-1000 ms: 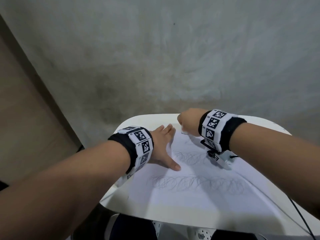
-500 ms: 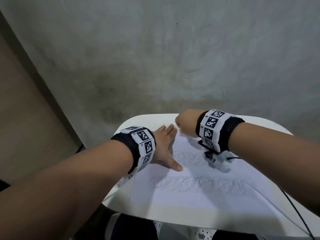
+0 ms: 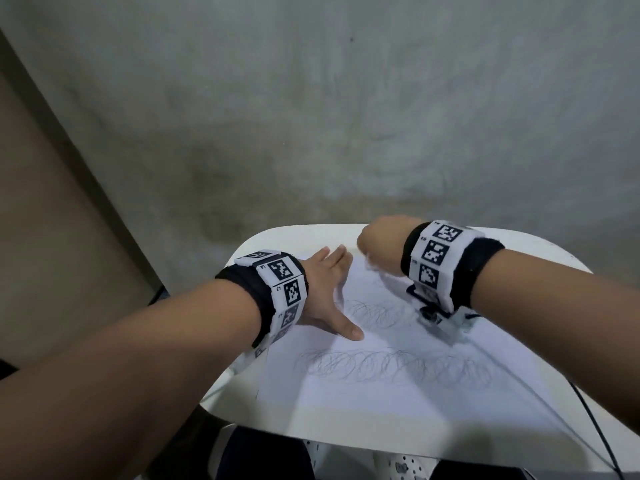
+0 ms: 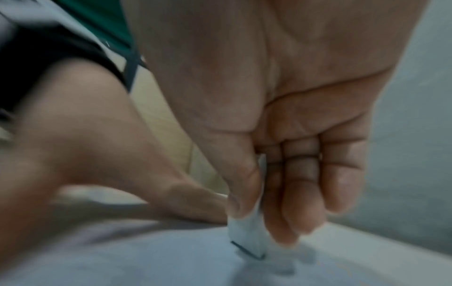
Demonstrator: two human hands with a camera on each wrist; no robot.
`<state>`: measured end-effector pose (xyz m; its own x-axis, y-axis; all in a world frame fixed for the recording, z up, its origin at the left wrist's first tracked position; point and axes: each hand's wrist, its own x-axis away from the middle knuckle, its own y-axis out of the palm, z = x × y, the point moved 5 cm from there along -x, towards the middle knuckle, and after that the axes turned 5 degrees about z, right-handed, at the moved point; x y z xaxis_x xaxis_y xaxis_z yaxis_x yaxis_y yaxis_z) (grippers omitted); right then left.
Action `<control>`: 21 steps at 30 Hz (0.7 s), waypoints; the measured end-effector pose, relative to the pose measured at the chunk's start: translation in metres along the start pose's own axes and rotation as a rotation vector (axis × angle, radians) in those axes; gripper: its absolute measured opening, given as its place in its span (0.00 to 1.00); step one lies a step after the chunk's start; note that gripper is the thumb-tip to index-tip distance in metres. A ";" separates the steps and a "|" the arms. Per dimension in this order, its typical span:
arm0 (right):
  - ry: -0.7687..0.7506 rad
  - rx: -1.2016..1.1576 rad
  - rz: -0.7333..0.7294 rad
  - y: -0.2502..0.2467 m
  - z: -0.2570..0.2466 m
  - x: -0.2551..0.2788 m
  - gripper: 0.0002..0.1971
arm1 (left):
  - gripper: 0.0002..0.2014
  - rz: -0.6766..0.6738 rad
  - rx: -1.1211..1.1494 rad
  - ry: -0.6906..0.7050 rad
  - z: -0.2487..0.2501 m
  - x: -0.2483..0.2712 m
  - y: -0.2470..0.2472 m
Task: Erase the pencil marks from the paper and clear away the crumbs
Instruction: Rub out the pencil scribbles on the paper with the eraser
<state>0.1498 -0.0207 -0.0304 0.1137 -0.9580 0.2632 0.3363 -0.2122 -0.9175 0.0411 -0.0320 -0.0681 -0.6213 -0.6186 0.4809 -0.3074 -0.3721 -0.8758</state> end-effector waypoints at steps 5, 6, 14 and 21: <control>-0.020 -0.044 -0.001 -0.004 0.006 0.001 0.08 | 0.65 -0.005 -0.019 0.001 0.001 0.002 0.000; -0.009 -0.010 0.003 -0.005 0.011 0.001 0.08 | 0.65 -0.003 -0.020 0.001 0.001 0.002 0.000; -0.039 -0.030 0.047 -0.007 0.014 0.011 0.09 | 0.65 -0.009 -0.020 -0.012 0.002 0.002 -0.001; -0.070 -0.044 0.054 -0.008 0.012 0.016 0.07 | 0.66 -0.006 -0.024 -0.011 0.000 0.000 0.001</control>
<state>0.1600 -0.0320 -0.0152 0.1963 -0.9527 0.2319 0.2865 -0.1704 -0.9428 0.0410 -0.0326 -0.0693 -0.6115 -0.6241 0.4864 -0.3282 -0.3593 -0.8736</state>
